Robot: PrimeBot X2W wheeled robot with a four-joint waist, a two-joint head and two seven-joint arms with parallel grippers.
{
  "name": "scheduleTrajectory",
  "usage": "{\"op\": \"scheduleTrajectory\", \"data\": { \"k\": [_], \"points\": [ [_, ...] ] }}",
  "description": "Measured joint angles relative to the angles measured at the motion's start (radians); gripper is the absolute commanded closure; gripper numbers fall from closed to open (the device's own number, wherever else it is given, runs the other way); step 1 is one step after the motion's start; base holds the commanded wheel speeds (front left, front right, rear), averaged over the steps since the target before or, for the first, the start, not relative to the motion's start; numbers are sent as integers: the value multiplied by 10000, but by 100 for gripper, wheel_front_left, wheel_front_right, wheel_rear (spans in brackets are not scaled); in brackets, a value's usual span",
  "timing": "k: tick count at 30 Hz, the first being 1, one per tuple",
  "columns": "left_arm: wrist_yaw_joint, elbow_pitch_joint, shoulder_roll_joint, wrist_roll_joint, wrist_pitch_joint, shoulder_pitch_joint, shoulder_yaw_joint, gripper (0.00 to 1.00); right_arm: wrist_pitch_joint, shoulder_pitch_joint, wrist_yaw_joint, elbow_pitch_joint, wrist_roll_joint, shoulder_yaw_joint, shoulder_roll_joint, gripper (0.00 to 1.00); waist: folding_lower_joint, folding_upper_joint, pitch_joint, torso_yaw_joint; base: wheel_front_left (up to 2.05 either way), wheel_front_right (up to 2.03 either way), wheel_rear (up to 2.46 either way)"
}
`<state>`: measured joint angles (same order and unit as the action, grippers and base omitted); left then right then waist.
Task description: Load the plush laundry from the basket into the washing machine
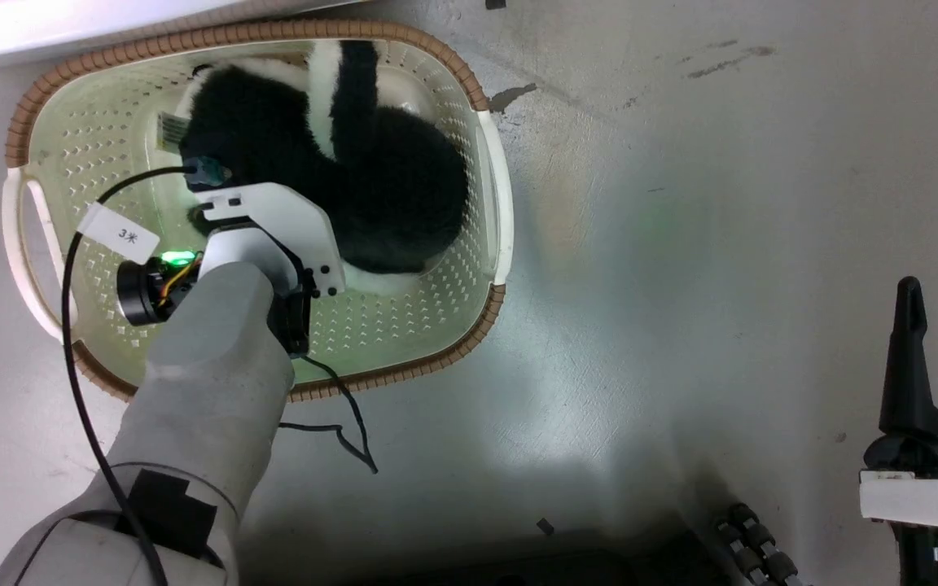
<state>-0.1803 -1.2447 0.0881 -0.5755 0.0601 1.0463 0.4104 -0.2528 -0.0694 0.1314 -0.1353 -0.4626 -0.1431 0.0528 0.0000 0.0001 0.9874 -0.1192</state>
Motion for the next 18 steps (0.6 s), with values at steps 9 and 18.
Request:
{"op": "scheduleTrajectory", "data": {
  "k": [9, 18],
  "points": [
    [314, -88, -117, -322, 54, 14, -25, 100, 15, 34, 0, -63, 8, -167, 0, 0, 0, 0, -71, 85, 0, 0, 0],
    [640, -142, -309, -734, 420, -111, -48, 100, 138, -31, 0, -2, 52, 12, -2, 0, 0, 0, -555, 313, 0, 0, 0]
  ]
}}
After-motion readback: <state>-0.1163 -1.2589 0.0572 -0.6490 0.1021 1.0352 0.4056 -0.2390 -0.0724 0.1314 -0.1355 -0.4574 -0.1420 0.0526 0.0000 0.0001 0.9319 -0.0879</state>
